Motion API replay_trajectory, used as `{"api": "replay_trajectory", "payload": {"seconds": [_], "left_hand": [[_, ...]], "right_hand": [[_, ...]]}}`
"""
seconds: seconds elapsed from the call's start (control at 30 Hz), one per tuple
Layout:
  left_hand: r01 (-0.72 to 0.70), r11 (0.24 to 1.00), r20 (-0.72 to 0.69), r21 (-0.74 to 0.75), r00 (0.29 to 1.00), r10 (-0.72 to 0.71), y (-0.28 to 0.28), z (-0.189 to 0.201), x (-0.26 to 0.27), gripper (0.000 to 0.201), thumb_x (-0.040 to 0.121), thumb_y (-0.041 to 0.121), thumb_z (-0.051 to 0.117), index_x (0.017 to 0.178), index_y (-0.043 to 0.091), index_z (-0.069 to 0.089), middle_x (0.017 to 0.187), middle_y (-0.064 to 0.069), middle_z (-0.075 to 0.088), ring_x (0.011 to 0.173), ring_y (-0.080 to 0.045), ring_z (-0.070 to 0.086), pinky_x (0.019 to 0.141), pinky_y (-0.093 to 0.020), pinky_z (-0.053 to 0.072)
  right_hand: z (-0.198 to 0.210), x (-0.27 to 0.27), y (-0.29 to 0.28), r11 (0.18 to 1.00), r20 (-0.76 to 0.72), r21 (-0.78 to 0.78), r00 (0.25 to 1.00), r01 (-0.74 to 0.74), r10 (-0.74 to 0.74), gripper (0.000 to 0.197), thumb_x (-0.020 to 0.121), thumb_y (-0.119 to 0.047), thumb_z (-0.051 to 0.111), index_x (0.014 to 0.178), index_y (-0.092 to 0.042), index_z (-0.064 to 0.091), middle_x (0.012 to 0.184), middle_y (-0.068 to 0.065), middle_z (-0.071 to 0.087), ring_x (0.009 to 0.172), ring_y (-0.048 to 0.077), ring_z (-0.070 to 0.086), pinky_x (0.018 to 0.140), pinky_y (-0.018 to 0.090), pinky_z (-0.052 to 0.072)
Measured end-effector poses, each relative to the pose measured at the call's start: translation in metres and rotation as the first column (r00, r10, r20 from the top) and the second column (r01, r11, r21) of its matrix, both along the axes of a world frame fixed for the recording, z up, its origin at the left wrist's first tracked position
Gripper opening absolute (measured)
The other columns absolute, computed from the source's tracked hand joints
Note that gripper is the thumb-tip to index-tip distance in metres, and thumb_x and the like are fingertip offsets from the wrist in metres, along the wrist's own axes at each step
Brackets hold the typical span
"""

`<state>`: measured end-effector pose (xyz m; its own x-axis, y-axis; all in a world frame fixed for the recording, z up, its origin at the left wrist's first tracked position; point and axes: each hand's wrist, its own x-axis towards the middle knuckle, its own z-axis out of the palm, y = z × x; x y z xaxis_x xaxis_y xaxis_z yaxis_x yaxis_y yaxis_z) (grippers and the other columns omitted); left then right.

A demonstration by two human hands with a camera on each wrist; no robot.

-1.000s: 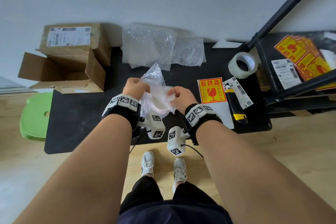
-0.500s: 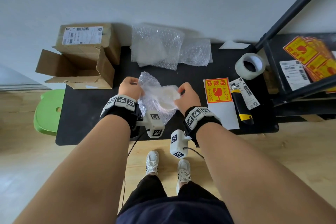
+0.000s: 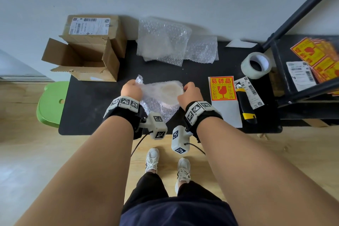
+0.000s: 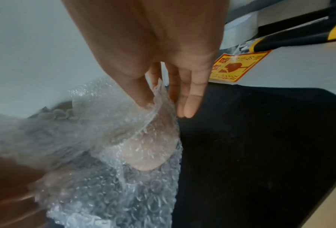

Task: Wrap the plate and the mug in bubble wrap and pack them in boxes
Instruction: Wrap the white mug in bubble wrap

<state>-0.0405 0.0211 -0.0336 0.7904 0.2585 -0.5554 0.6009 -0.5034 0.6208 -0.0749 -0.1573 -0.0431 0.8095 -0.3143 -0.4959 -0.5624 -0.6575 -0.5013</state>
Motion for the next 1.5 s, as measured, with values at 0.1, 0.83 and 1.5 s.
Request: {"api": "replay_trajectory", "payload": {"seconds": [0.1, 0.83, 1.5], "left_hand": [[-0.149, 0.971, 0.004, -0.188, 0.988, 0.153, 0.006, 0.005, 0.001, 0.039, 0.097, 0.013, 0.040, 0.130, -0.002, 0.054, 0.133, -0.023, 0.055, 0.107, -0.032, 0.058, 0.095, -0.045, 0.047], [0.100, 0.988, 0.212, 0.120, 0.969, -0.124, -0.031, 0.014, -0.011, 0.045, 0.079, 0.004, 0.064, 0.115, 0.012, 0.038, 0.079, 0.006, 0.044, 0.075, -0.020, 0.053, 0.067, -0.032, 0.045], [0.323, 0.928, 0.202, 0.184, 0.912, -0.358, -0.053, 0.015, 0.000, 0.021, 0.091, 0.011, 0.047, 0.101, 0.018, 0.063, 0.112, -0.004, 0.057, 0.094, -0.026, 0.058, 0.073, -0.031, 0.045]], "right_hand": [[-0.001, 0.000, 0.001, 1.000, -0.031, 0.009, 0.999, 0.020, -0.020, 0.032, 0.090, -0.008, 0.050, 0.121, -0.011, 0.048, 0.126, 0.014, 0.052, 0.101, 0.029, 0.057, 0.071, 0.031, 0.039], [-0.003, -0.007, 0.000, 0.990, -0.038, 0.144, 0.999, -0.003, 0.009, 0.044, 0.083, -0.027, 0.067, 0.117, -0.007, 0.047, 0.100, 0.007, 0.055, 0.085, 0.023, 0.053, 0.068, 0.031, 0.039], [0.000, -0.006, -0.013, 0.957, 0.001, 0.285, 0.999, -0.047, 0.048, 0.025, 0.079, -0.005, 0.052, 0.098, -0.009, 0.067, 0.093, 0.014, 0.067, 0.091, 0.033, 0.064, 0.088, 0.047, 0.054]]}}
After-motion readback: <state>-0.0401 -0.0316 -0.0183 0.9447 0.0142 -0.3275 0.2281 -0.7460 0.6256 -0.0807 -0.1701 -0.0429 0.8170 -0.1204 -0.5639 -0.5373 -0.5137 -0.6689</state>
